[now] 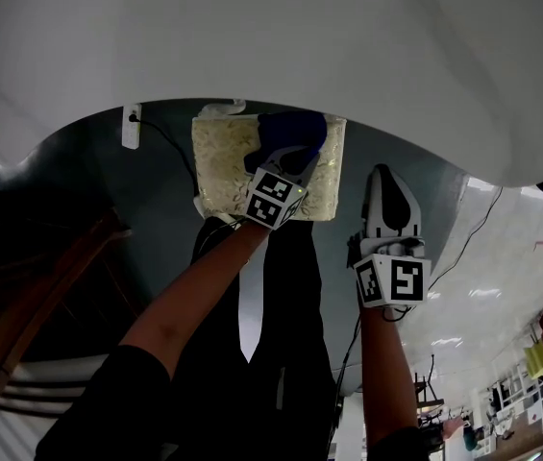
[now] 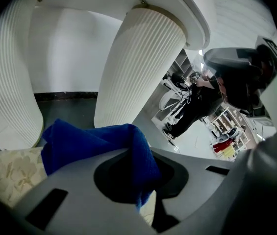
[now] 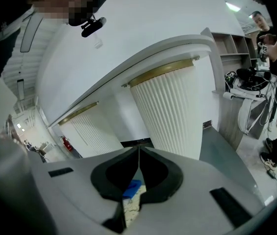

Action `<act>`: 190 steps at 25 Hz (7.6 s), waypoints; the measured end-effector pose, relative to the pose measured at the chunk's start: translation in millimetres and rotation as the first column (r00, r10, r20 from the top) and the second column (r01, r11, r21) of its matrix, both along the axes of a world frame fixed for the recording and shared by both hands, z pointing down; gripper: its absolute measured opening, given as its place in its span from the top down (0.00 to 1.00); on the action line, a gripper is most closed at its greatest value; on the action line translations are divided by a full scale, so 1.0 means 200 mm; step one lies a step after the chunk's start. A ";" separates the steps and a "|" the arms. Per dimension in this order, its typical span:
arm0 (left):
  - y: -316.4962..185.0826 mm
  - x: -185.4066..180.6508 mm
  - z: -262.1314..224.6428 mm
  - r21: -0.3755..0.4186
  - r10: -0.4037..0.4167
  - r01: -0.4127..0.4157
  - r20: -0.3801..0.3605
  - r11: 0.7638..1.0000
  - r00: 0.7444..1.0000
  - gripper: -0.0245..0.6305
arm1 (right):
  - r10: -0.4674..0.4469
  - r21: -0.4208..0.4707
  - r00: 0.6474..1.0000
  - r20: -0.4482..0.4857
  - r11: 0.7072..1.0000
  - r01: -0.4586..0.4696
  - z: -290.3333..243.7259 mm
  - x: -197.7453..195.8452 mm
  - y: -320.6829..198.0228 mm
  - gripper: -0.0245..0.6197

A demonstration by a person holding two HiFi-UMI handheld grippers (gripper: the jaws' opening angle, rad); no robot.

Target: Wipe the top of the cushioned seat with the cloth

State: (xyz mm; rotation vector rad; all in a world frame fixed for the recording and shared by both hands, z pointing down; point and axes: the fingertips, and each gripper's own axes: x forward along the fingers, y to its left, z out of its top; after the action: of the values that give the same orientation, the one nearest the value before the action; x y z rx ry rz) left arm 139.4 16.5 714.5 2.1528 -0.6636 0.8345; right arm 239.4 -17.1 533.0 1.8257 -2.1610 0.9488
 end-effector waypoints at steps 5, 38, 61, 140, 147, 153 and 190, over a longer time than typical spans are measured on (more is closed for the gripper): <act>0.01 0.07 -0.01 -0.004 0.033 -0.033 -0.005 0.999 0.999 0.90 | 0.012 -0.005 1.000 0.009 1.000 -0.012 -0.02 0.03 0.03 0.90; -0.10 -0.38 -0.68 0.114 -0.205 0.234 -0.215 0.966 0.955 0.91 | -0.073 0.059 0.997 -0.023 0.995 0.074 -0.33 -0.34 0.05 0.90; 0.22 -1.66 -0.58 0.124 -0.451 0.448 -0.003 0.885 0.892 0.90 | -0.409 0.047 0.911 -0.060 0.910 0.412 -0.47 -1.45 0.10 0.90; 0.57 -0.40 -0.01 0.024 -0.063 0.063 0.012 0.998 0.998 0.91 | -0.099 -0.028 0.995 -0.004 0.995 0.099 -0.08 -0.41 0.32 0.90; 0.60 -0.27 -0.02 0.016 -0.019 0.018 0.005 1.000 1.000 0.91 | -0.065 -0.036 0.998 -0.003 0.997 0.065 -0.08 -0.32 0.34 0.90; 0.64 -0.14 -0.01 0.008 0.005 -0.004 -0.010 1.000 1.000 0.91 | -0.025 -0.042 1.000 0.006 0.999 0.025 -0.07 -0.23 0.39 0.90; 0.76 0.28 -0.12 0.071 0.249 -0.245 -0.051 0.967 0.967 0.91 | 0.056 0.001 0.998 -0.020 0.998 -0.056 -0.28 0.03 0.45 0.90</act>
State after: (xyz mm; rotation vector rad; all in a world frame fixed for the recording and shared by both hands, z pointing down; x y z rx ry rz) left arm 195.7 167.6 690.9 2.3418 -0.4007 0.8838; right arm 245.7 72.8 477.8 1.8975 -2.1091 0.9375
